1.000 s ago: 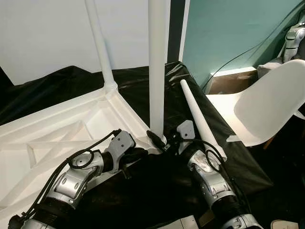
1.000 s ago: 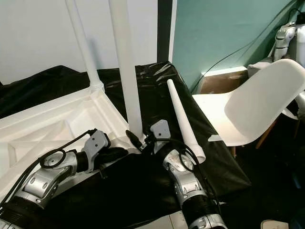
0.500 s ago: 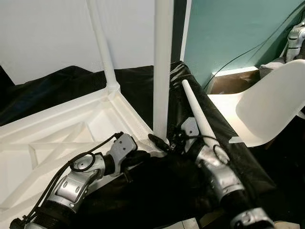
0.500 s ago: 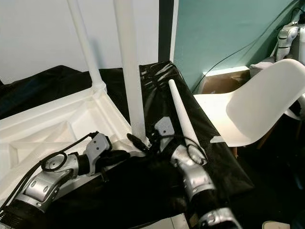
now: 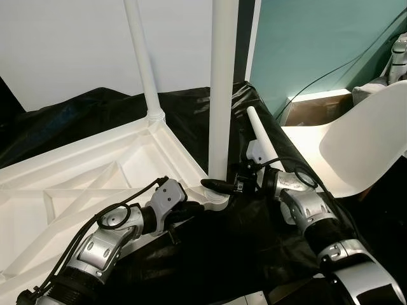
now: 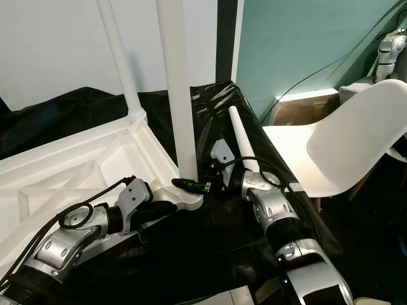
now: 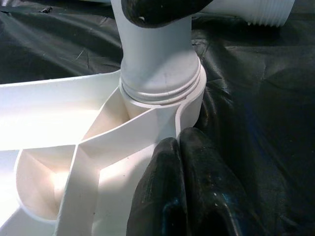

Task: Building children table

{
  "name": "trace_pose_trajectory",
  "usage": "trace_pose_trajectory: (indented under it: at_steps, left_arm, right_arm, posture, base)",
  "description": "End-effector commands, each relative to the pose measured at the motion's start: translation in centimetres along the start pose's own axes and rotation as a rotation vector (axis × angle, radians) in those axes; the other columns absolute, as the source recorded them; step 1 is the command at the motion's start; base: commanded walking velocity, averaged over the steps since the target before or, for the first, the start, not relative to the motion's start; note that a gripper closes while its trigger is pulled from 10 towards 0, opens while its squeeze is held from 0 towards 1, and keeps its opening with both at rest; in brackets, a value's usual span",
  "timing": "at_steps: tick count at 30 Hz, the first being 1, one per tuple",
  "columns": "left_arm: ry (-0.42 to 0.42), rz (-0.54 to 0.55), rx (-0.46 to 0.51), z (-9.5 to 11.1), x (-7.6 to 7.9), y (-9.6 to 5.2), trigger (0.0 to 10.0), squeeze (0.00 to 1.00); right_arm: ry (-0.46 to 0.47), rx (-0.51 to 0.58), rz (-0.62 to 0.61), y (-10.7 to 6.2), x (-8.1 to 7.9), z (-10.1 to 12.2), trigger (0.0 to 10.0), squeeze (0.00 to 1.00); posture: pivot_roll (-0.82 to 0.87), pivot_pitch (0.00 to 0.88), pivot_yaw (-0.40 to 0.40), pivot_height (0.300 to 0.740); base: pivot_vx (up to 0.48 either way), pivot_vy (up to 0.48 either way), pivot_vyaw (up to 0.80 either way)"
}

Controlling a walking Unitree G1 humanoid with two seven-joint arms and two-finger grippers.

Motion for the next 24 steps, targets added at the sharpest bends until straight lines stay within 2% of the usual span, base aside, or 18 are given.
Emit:
trace_pose_trajectory:
  at_steps: [1,2,4,6,7,8,10,11,15,17,19,22,24]
  left_arm:
    - [-0.080,-0.129,-0.044,-2.1,2.6,0.4,10.0,0.00]
    - [-0.082,-0.127,-0.046,-2.1,2.7,0.3,10.0,0.00]
    - [-0.083,-0.126,-0.048,-2.2,2.7,0.3,10.0,0.00]
    - [-0.083,-0.126,-0.048,-2.2,2.7,0.3,10.0,0.00]
    - [-0.082,-0.125,-0.047,-2.1,2.7,0.3,10.0,0.00]
    - [-0.082,-0.125,-0.047,-2.1,2.7,0.3,10.0,0.00]
    - [-0.079,-0.125,-0.043,-2.0,2.6,0.5,10.0,0.00]
    - [-0.077,-0.127,-0.041,-2.0,2.6,0.6,10.0,0.00]
    - [-0.076,-0.128,-0.040,-2.0,2.5,0.6,10.0,0.00]
    - [-0.073,-0.134,-0.040,-1.9,2.5,0.8,10.0,0.00]
    - [-0.071,-0.137,-0.040,-1.9,2.5,0.8,10.0,0.00]
    - [-0.069,-0.137,-0.040,-1.9,2.5,0.9,10.0,0.00]
    - [-0.068,-0.133,-0.039,-1.9,2.4,0.9,10.0,0.00]
  right_arm:
    - [0.026,-0.039,0.021,-0.3,-0.1,-0.6,0.0,0.00]
    - [0.048,-0.025,0.012,-0.2,-0.1,-0.5,0.0,0.00]
    - [0.065,0.032,-0.111,0.3,0.6,-0.1,0.0,0.00]
    - [0.069,0.046,-0.139,0.4,0.8,0.0,0.0,0.00]
    - [0.064,0.069,-0.239,0.5,1.6,0.1,0.0,0.00]
    - [0.064,0.069,-0.239,0.5,1.6,0.1,0.0,0.00]
    - [0.056,0.152,-0.529,-0.1,2.9,0.1,0.0,0.00]
    - [0.066,0.208,-0.620,-0.3,3.0,0.3,0.0,0.00]
    - [0.083,0.257,-0.663,-0.5,2.8,0.5,0.0,0.00]
    - [0.084,0.342,-0.720,-0.4,2.8,1.8,0.0,0.00]
    - [0.077,0.364,-0.740,-0.3,2.7,2.1,0.0,0.00]
    - [0.053,0.326,-0.755,0.0,2.4,1.7,0.0,0.00]
    - [0.019,0.228,-0.733,0.7,1.9,0.4,0.0,0.00]
  posture:
    - [0.08,0.000,-0.026,0.740]
    - [0.08,0.000,-0.025,0.740]
    - [0.08,0.000,-0.026,0.740]
    - [0.08,0.000,-0.026,0.740]
    - [0.08,0.000,-0.030,0.740]
    - [0.08,0.000,-0.030,0.740]
    - [0.08,0.000,-0.029,0.740]
    - [0.08,0.000,-0.029,0.740]
    - [0.08,0.000,-0.029,0.740]
    - [0.06,0.000,-0.021,0.740]
    - [0.06,0.000,-0.022,0.740]
    - [0.07,0.000,-0.027,0.740]
    - [0.07,0.000,-0.030,0.740]
  base:
    - [0.000,0.000,0.00]
    - [0.000,0.000,0.00]
    - [0.000,0.000,0.00]
    - [0.000,0.000,0.00]
    - [0.000,0.000,0.00]
    - [0.000,0.000,0.00]
    - [0.000,0.000,0.00]
    - [0.000,0.000,0.00]
    - [0.000,0.000,0.00]
    - [0.000,0.000,0.00]
    - [0.000,0.000,0.00]
    - [0.000,0.000,0.00]
    - [0.000,0.000,0.00]
Point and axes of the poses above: a point about 5 cm out from each wrist's last joint towards the gripper, its own y axis pointing out of the wrist towards the gripper, its own z axis along the axis of the wrist's last joint, x = y × z, the point moved 4 cm from there along y, pointing out of the wrist towards the gripper, and after that the axes turned 7 degrees about y, right-handed, at the moved point
